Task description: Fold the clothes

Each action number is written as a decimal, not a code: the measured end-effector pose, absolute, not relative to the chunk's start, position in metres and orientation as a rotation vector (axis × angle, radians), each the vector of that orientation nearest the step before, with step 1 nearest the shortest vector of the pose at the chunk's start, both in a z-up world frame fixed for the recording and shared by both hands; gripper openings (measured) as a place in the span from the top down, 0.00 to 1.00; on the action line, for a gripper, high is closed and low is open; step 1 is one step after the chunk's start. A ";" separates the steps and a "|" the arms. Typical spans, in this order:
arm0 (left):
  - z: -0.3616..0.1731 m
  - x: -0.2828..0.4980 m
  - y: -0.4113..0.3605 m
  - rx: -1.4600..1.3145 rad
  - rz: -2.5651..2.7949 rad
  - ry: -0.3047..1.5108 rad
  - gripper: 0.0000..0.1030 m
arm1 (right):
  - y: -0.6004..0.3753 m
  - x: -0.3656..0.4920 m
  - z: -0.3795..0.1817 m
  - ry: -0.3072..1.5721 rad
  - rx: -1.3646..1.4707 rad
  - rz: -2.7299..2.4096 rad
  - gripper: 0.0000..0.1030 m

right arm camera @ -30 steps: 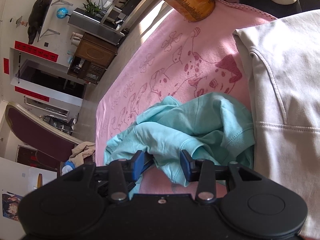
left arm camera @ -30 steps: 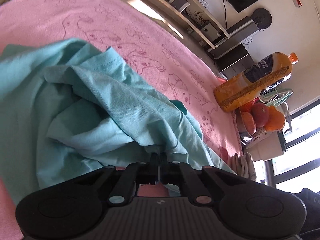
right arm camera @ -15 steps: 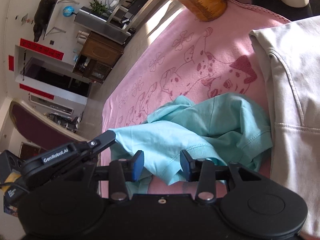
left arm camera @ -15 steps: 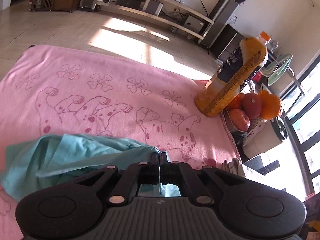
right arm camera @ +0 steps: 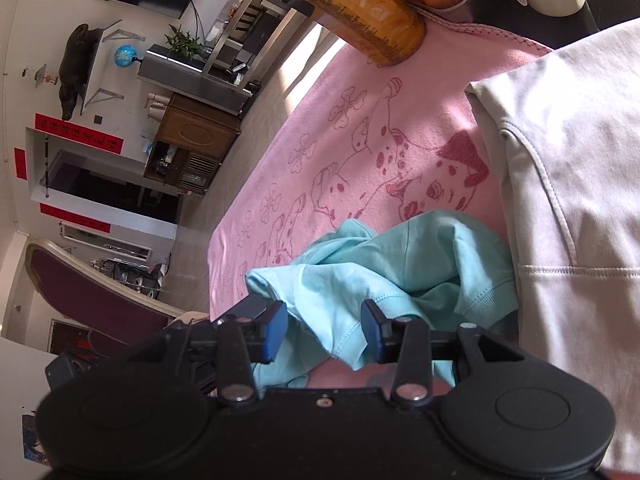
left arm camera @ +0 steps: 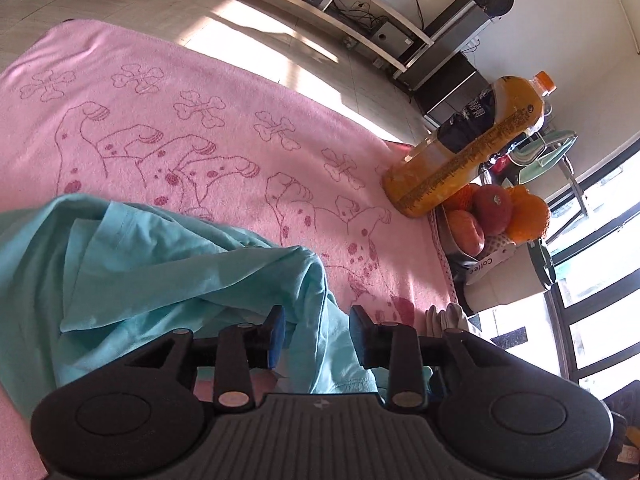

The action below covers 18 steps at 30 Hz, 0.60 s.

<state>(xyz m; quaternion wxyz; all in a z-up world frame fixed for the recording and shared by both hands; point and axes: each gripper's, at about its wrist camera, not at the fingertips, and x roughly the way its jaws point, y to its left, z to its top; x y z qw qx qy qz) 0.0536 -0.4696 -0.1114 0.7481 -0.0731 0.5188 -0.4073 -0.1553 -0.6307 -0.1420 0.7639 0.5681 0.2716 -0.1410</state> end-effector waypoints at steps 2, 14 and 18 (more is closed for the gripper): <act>-0.120 0.060 -0.486 -0.137 -0.865 1.194 0.69 | -0.633 -0.156 -0.143 0.586 1.248 -0.314 0.61; -0.125 0.057 -0.481 -0.059 -0.858 1.239 0.97 | -0.639 -0.161 -0.143 0.573 1.228 -0.337 0.56; -0.094 0.039 -0.427 -0.097 -0.908 1.140 0.97 | -0.640 -0.166 -0.144 0.568 1.233 -0.334 0.56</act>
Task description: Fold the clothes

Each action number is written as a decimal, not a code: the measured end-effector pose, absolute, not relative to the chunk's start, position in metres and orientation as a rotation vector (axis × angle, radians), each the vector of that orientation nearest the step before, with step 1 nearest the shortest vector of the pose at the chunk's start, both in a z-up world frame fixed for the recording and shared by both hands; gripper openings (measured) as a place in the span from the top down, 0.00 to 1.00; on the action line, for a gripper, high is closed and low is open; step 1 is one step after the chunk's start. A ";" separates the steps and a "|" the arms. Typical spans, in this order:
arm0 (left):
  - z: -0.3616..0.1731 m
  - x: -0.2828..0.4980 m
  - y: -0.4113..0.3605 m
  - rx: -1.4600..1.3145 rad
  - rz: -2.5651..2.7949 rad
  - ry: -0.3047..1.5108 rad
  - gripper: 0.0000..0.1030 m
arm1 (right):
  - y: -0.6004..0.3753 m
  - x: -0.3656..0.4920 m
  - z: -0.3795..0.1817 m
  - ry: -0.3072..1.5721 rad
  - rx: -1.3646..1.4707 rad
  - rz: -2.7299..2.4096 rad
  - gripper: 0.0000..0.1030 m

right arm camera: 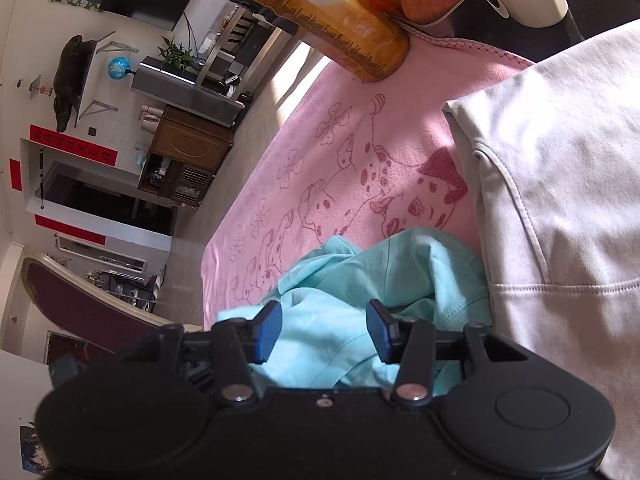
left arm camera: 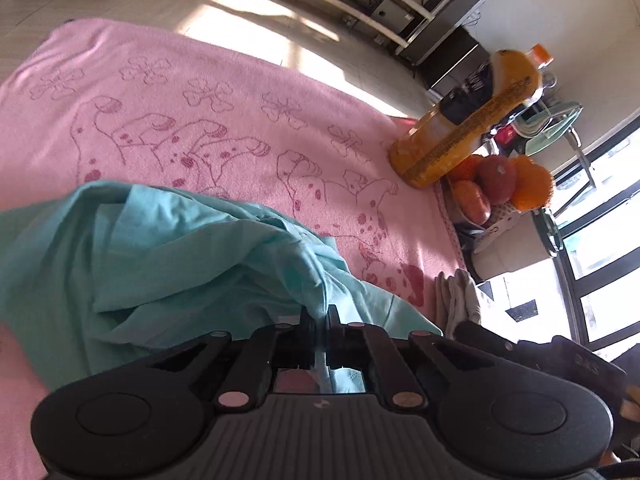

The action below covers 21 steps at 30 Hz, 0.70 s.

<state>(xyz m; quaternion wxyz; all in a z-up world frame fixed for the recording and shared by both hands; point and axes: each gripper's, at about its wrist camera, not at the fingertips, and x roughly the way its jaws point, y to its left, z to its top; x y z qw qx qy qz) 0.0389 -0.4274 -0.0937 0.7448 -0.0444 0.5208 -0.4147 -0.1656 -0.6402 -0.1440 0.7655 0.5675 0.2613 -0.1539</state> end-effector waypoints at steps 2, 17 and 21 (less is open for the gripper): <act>-0.075 0.032 -0.391 -0.140 -0.929 1.090 0.97 | -0.637 -0.170 -0.142 0.555 1.236 -0.323 0.56; -0.111 0.021 -0.206 -0.299 -0.795 0.973 0.98 | -0.580 -0.222 -0.169 0.482 1.416 -0.351 0.53; -0.119 0.029 -0.201 -0.315 -0.778 0.983 0.98 | -0.564 -0.198 -0.183 0.601 1.320 -0.387 0.63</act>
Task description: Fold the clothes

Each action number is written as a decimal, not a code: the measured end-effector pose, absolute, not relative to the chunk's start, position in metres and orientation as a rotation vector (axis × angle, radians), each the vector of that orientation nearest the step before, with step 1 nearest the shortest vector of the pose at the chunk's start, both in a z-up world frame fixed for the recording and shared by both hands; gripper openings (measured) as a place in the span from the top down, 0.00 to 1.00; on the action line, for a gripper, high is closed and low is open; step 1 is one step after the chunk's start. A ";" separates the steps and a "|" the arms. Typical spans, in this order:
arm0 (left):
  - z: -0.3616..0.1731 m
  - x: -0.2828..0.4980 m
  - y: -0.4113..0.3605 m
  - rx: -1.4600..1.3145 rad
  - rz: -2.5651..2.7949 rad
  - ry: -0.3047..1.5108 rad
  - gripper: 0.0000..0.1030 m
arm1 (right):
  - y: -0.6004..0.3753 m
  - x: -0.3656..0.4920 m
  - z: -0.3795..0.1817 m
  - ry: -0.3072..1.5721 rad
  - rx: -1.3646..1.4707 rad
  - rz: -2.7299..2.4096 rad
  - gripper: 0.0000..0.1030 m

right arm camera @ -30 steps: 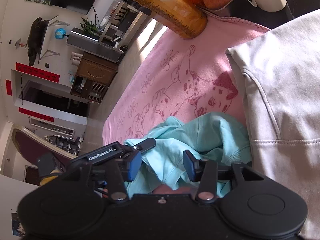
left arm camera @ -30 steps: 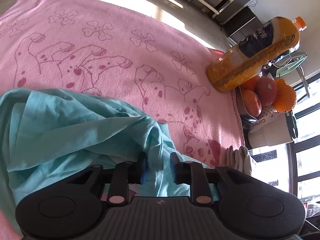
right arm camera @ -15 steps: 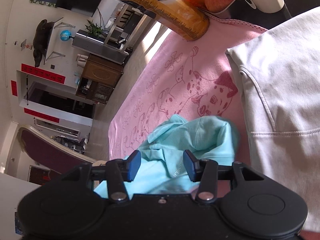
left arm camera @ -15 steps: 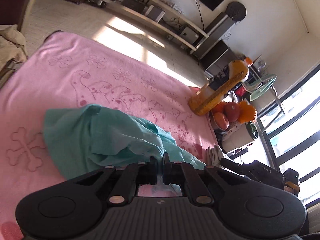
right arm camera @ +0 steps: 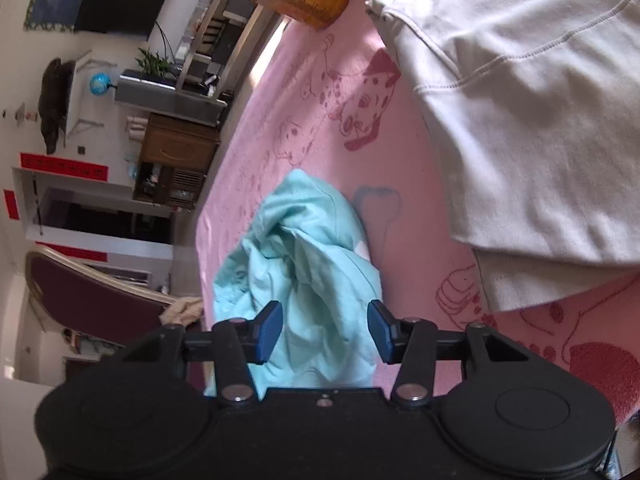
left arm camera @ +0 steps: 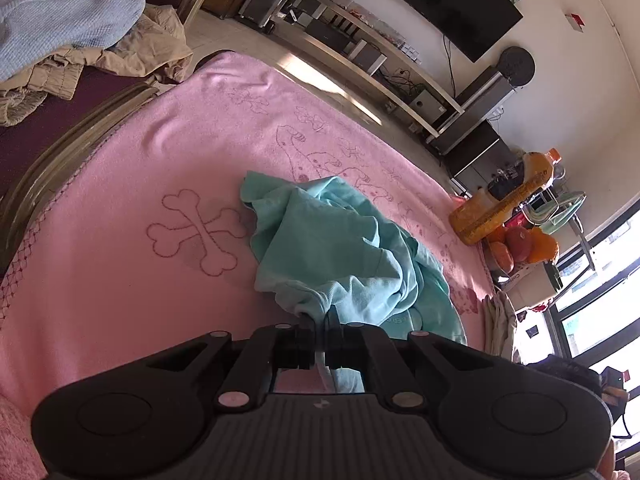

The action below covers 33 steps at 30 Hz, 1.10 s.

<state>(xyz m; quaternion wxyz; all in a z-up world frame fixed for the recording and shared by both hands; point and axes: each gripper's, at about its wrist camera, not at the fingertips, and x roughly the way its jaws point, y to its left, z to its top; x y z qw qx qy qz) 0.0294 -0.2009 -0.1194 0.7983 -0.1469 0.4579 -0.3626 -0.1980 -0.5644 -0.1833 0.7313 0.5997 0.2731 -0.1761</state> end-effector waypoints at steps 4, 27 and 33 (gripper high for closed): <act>-0.129 0.033 -0.196 -0.336 -0.776 0.985 0.98 | -0.566 -0.181 -0.188 0.619 1.227 -0.460 0.73; -0.145 0.017 -0.211 -0.270 -0.812 1.025 0.98 | -0.584 -0.245 -0.158 0.384 1.158 -0.602 0.96; -0.153 0.010 -0.217 -0.212 -0.800 1.048 0.97 | -0.577 -0.227 -0.177 0.516 1.158 -0.498 0.87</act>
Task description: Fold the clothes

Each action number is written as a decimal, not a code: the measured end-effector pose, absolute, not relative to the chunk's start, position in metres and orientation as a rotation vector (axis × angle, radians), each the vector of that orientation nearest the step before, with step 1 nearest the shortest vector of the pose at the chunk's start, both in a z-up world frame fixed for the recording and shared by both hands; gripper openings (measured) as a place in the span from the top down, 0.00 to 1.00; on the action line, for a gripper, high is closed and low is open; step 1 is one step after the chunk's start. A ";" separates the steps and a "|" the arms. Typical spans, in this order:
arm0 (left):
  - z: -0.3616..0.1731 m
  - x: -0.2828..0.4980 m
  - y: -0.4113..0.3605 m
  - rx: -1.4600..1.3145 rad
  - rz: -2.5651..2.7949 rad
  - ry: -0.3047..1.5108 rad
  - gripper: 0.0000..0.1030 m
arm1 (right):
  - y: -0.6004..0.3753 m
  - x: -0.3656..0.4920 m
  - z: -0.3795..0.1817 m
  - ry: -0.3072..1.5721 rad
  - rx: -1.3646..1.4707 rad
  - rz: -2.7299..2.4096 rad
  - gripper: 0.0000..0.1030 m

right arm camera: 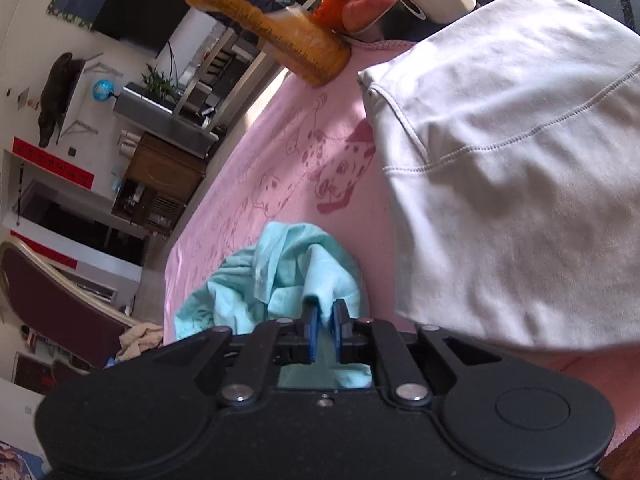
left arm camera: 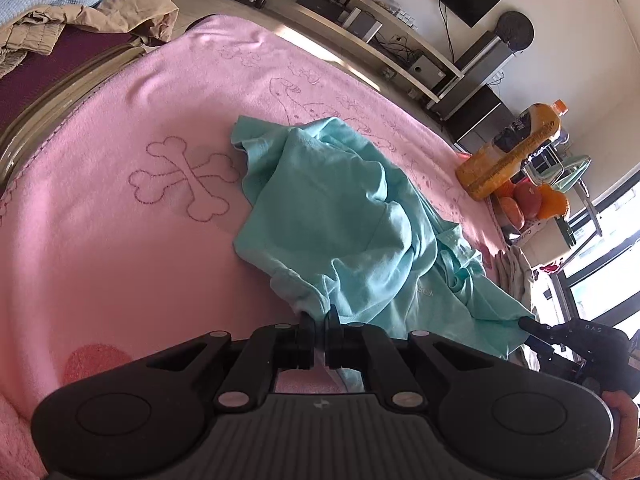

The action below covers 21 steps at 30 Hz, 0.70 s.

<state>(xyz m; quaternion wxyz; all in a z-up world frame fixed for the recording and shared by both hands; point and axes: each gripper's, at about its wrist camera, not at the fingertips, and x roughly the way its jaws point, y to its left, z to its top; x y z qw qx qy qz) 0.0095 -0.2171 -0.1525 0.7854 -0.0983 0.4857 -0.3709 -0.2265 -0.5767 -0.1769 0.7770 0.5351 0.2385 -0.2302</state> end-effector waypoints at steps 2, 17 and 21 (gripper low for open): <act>-0.154 0.009 -0.217 -0.207 -0.800 1.053 0.97 | -0.577 -0.227 -0.178 0.528 1.156 -0.494 0.74; -0.161 0.033 -0.197 -0.384 -0.734 1.133 0.65 | -0.579 -0.229 -0.222 0.578 1.388 -0.484 0.66; -0.176 0.046 -0.189 -0.536 -0.698 1.212 0.68 | -0.580 -0.228 -0.228 0.547 1.427 -0.491 0.65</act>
